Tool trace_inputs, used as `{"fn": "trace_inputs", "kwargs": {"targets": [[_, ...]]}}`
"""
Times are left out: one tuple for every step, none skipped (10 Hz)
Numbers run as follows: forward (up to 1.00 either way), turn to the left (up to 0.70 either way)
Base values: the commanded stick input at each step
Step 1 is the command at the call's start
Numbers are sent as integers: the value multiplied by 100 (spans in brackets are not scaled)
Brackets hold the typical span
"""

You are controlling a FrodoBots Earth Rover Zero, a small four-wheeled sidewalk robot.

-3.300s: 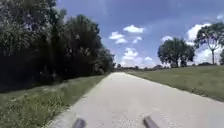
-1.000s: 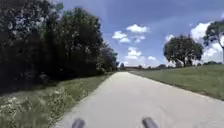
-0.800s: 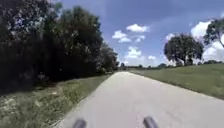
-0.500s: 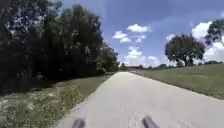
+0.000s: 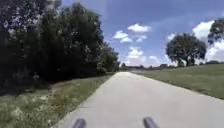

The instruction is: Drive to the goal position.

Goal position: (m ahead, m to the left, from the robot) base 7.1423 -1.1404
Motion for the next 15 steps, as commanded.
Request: {"fn": "trace_inputs", "kwargs": {"targets": [[70,0],[70,0],[70,0],[70,0],[70,0],[70,0],[70,0],[70,0],[70,0],[70,0],[70,0],[70,0],[70,0],[70,0],[70,0]]}}
